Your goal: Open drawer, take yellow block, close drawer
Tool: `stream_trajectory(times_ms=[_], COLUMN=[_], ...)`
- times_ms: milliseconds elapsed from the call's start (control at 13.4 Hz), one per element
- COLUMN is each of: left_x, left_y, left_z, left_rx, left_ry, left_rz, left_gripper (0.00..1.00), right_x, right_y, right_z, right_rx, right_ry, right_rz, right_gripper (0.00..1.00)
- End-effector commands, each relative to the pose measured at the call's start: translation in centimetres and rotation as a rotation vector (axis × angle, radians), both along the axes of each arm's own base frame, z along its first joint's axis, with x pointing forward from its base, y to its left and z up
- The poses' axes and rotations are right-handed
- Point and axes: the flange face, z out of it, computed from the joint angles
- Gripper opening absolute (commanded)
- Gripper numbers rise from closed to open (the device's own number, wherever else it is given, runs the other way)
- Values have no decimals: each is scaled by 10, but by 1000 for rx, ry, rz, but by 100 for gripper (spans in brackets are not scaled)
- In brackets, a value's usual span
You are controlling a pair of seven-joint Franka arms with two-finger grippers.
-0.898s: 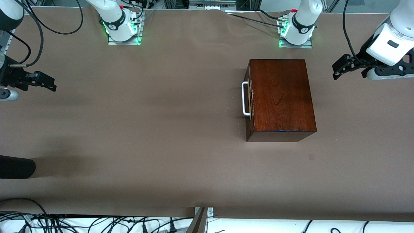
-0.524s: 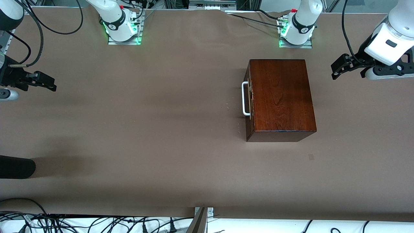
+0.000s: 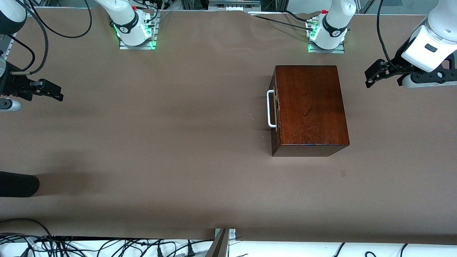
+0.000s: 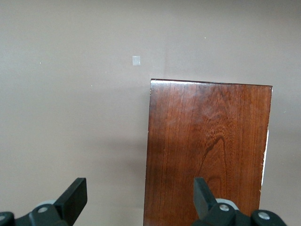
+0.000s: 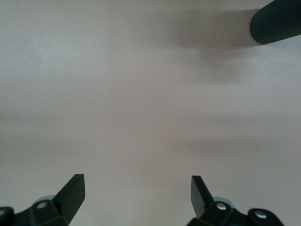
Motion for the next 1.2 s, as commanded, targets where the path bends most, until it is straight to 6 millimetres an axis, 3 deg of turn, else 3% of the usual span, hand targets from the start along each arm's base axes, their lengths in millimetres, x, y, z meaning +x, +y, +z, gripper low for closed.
stream_trajectory(times_ms=[0,374,599,823,1123], left_x=[-3,-1,-4,-6,-15], left_y=[-23,-25,-41,-65,-124], left_z=[-1,-6,-7,-7,-21], left_rx=[10,12,13,14,18], left_ry=[0,9,10,3,18], left_rz=[-26,-32,-54,-40,-27], left_gripper=[100,100,100,100,100], right_x=[1,2,2,2,2], right_y=[3,2,2,2,2], right_z=[4,3,4,4,3], right_rx=[11,13,13,13,12], right_ry=[-6,-5,-8,-8,-6], right_rz=[-11,-13,-13,-13,-15], right_gripper=[100,100,100,100,100])
